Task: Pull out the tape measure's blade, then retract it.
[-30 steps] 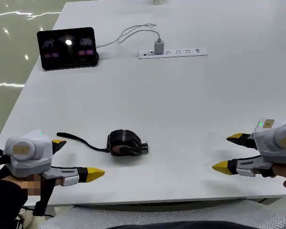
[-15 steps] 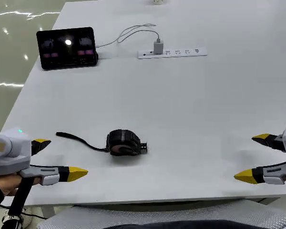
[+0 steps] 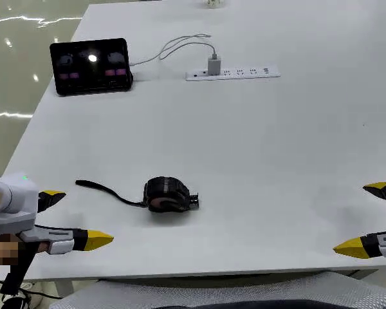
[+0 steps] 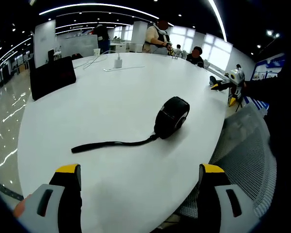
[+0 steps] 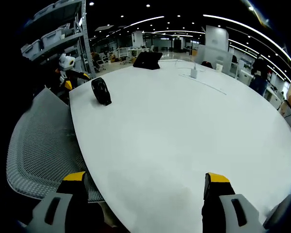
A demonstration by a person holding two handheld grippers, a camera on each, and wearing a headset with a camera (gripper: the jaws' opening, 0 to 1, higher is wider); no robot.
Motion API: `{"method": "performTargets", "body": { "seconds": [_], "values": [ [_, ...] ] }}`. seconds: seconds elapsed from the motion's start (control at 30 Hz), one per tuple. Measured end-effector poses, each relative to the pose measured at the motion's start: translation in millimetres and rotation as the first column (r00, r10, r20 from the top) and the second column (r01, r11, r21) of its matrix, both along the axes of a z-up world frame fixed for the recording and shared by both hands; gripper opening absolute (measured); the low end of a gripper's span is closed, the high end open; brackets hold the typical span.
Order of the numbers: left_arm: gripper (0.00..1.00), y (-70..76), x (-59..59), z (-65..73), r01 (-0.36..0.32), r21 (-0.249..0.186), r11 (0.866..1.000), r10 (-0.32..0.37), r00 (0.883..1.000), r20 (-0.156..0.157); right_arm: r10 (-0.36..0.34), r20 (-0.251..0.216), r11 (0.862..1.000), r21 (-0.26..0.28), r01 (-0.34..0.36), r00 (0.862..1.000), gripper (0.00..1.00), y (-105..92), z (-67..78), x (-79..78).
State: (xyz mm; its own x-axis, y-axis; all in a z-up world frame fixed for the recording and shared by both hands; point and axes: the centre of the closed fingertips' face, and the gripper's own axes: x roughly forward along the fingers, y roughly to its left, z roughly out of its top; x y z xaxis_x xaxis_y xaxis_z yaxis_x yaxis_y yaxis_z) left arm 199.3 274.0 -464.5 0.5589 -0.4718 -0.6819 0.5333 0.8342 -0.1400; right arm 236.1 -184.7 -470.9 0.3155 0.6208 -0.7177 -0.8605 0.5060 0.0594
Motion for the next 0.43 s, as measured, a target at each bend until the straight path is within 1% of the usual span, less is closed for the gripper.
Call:
{"method": "performTargets", "body": {
  "seconds": [0.03, 0.1, 0.13, 0.2, 0.43],
  "values": [
    [0.96, -0.1, -2.2, -1.1, 0.007, 0.001, 1.000, -0.007, 1.000, -0.014, 0.000, 0.005, 1.000, 0.002, 0.000, 1.000, 0.99, 0.0, 0.3, 0.6],
    [0.99, 1.2, 0.3, -0.7, 0.009, 0.014, 1.000, -0.010, 1.000, 0.007, 0.001, 0.010, 1.000, 0.004, -0.001, 1.000, 0.99, 0.5, 1.5, 0.5],
    [0.99, 1.2, -0.1, -0.9, 0.008, 0.012, 1.000, -0.008, 1.000, 0.006, 0.001, 0.012, 1.000, 0.004, -0.001, 1.000, 0.99, 0.5, 2.0, 0.5],
    [0.99, 2.5, 1.5, -0.7, 0.003, 0.018, 1.000, -0.004, 1.000, 0.018, 0.002, 0.013, 1.000, 0.004, -0.002, 1.000, 0.99, 0.6, 1.7, 1.2],
    [0.99, 2.4, 1.2, 0.3, -0.008, 0.013, 1.000, 0.008, 1.000, 0.028, 0.008, 0.017, 1.000, -0.003, -0.008, 1.000, 0.99, -1.8, 1.3, 0.7]
  ]
}}
